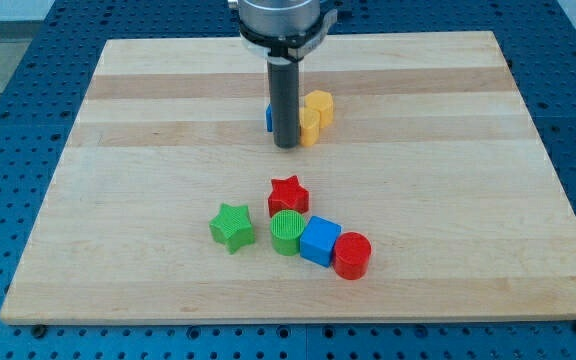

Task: Put the blue cube into yellow heart to the bottom right

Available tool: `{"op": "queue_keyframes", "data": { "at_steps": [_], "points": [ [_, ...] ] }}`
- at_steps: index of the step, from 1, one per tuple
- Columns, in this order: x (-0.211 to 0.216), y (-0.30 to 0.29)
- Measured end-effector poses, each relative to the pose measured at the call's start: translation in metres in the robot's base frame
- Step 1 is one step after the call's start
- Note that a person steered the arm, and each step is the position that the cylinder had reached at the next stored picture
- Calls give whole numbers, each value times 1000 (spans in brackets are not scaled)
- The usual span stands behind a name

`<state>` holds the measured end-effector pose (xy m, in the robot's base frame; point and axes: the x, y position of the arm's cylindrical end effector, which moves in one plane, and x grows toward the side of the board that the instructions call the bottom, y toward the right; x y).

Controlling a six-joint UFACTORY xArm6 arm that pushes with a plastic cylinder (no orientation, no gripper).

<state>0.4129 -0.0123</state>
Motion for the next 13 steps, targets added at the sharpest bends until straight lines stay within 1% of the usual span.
{"op": "queue_keyframes", "data": {
  "at_steps": [1,2,3,4,5,6,7,11,12,13],
  "points": [
    [11,85],
    [61,172],
    [174,196],
    [206,187],
    [205,127],
    [205,44],
    [191,14],
    [60,60],
    [39,66],
    [46,104]
  ]
}}
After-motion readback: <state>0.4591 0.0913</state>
